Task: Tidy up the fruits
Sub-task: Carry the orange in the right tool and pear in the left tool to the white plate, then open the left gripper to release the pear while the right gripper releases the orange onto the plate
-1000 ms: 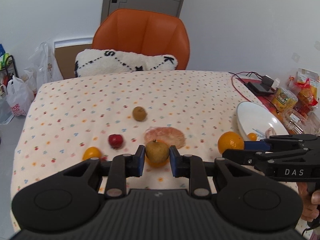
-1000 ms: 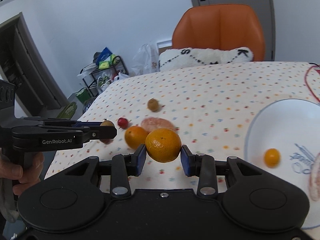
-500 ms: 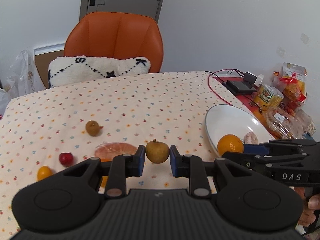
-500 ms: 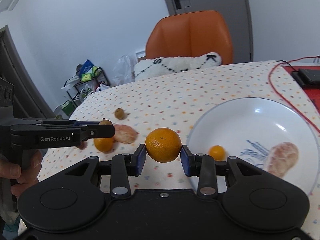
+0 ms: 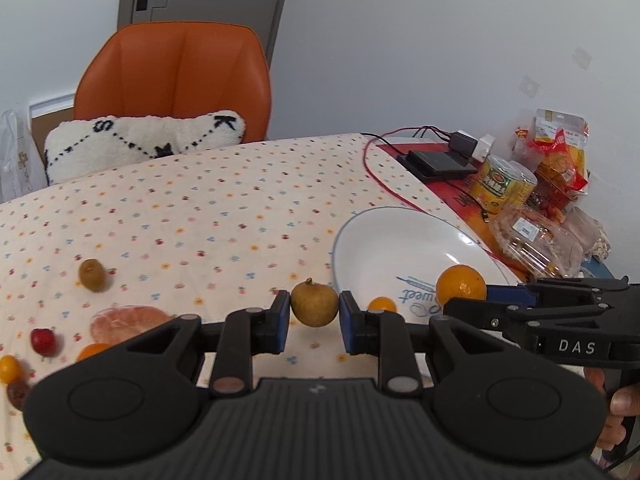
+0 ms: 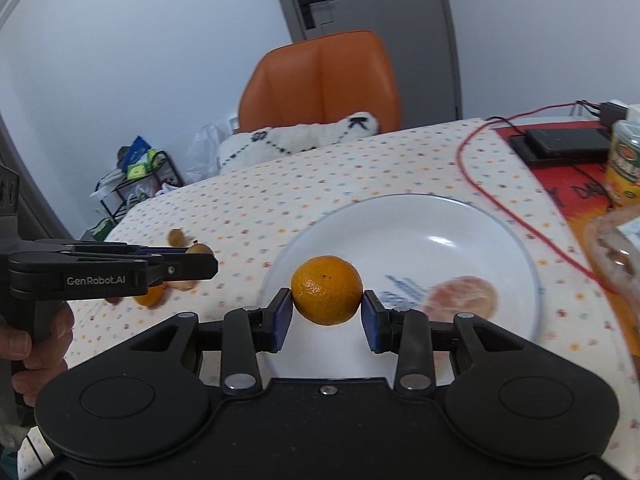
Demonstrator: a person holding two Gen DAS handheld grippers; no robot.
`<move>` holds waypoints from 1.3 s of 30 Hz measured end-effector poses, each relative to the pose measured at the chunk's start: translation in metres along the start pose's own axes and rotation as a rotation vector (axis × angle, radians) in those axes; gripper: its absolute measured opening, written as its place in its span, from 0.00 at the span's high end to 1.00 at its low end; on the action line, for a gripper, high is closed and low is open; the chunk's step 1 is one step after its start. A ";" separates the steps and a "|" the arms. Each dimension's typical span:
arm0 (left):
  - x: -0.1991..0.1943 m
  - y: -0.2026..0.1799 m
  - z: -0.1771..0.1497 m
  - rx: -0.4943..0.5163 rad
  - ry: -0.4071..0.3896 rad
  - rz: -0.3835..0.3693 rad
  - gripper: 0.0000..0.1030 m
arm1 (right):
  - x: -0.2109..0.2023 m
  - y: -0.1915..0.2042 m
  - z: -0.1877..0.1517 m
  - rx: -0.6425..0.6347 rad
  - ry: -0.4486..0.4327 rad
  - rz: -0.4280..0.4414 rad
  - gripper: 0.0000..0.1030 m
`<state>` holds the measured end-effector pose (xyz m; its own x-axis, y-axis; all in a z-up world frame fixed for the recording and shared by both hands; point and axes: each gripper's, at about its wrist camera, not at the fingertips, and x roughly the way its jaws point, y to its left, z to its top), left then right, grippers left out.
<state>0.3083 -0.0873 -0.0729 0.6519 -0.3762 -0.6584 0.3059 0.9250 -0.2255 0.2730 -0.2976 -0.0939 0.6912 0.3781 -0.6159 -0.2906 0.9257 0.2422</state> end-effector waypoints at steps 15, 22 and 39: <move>0.032 -0.046 0.001 0.013 0.068 -0.068 0.76 | -0.009 -0.040 -0.006 0.039 -0.004 -0.066 0.66; 0.031 -0.046 0.002 0.003 0.086 -0.043 0.72 | -0.011 -0.045 -0.008 0.047 -0.005 -0.073 0.66; -0.013 -0.006 -0.008 -0.038 0.017 0.026 0.48 | 0.005 -0.017 -0.001 0.025 -0.021 -0.039 0.57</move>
<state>0.2924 -0.0873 -0.0688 0.6476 -0.3509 -0.6764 0.2617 0.9361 -0.2351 0.2803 -0.3121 -0.1019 0.7159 0.3412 -0.6092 -0.2467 0.9398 0.2366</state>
